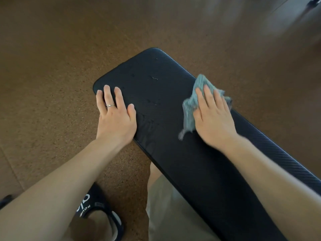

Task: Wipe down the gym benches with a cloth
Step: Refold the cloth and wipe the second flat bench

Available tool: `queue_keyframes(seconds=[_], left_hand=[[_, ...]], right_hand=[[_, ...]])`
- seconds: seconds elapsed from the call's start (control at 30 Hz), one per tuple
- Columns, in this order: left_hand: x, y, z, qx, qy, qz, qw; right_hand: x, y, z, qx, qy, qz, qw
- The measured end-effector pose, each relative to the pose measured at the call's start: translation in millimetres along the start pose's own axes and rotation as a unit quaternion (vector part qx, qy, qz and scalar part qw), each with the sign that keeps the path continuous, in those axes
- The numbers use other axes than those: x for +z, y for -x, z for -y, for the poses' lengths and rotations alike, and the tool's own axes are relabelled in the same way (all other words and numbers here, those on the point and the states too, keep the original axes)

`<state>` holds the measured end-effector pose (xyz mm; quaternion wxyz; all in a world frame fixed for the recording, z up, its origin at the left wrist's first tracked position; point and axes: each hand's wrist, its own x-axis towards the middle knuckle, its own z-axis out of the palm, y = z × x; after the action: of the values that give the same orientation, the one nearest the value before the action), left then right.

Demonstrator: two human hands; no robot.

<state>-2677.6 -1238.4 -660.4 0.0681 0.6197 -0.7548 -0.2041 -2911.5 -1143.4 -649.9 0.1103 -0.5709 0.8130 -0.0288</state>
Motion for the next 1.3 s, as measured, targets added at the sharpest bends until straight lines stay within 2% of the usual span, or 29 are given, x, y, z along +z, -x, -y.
queue_keyframes(seconds=[0.13, 0.27, 0.37, 0.43, 0.53, 0.63, 0.7, 0.77, 0.9, 0.97, 1.03, 1.13, 1.2, 1.3], left_hand=[[0.1, 0.3, 0.3, 0.007, -0.011, 0.003, 1.000], [-2.7, -0.2, -0.2, 0.003, -0.002, 0.012, 1.000], [-3.8, 0.1, 0.4, 0.006, -0.002, 0.018, 1.000], [-4.4, 0.4, 1.3, 0.005, -0.003, 0.018, 1.000], [-5.3, -1.1, 1.8, 0.008, -0.017, 0.026, 0.999], [-7.2, -1.6, 2.3, 0.008, -0.027, 0.035, 0.999], [-8.5, -1.0, 2.1, 0.010, -0.032, 0.033, 0.999], [-9.2, -0.5, 1.4, 0.010, -0.033, 0.032, 0.999], [-11.9, -1.2, -0.4, 0.006, -0.026, 0.038, 0.999], [-14.2, -1.5, 0.4, 0.008, -0.027, 0.044, 0.999], [-19.0, -4.0, 4.5, 0.020, -0.024, 0.054, 0.998], [-31.3, -11.7, 17.4, 0.043, -0.017, 0.071, 0.996], [-42.4, -19.2, 27.0, 0.067, -0.015, 0.072, 0.995], [-58.6, -32.9, 39.8, 0.100, 0.003, 0.070, 0.992]], right_hand=[[8.4, 21.4, 14.2, -0.001, 0.021, 0.026, 0.999], [2.2, -58.0, 33.5, -0.026, 0.020, 0.008, 0.999], [0.1, -97.8, 48.0, -0.002, 0.007, 0.014, 1.000], [4.9, -81.8, 53.7, 0.002, 0.012, 0.001, 1.000], [13.6, -6.9, 65.2, -0.054, 0.026, -0.018, 0.998], [19.4, 44.9, 74.9, -0.114, 0.039, 0.014, 0.993], [14.2, 27.8, 69.0, -0.125, 0.047, 0.031, 0.991], [9.0, -17.1, 66.8, -0.125, 0.053, 0.011, 0.991], [3.5, -87.6, 90.8, -0.055, 0.018, 0.018, 0.998], [9.9, -63.6, 97.5, -0.075, 0.023, 0.002, 0.997], [16.6, -4.4, 95.2, -0.136, 0.050, 0.000, 0.989], [20.5, 62.9, 86.4, -0.190, 0.069, 0.052, 0.978], [15.0, 48.7, 79.5, -0.202, 0.074, 0.065, 0.974], [11.4, -20.8, 92.6, -0.185, 0.061, 0.020, 0.981]])
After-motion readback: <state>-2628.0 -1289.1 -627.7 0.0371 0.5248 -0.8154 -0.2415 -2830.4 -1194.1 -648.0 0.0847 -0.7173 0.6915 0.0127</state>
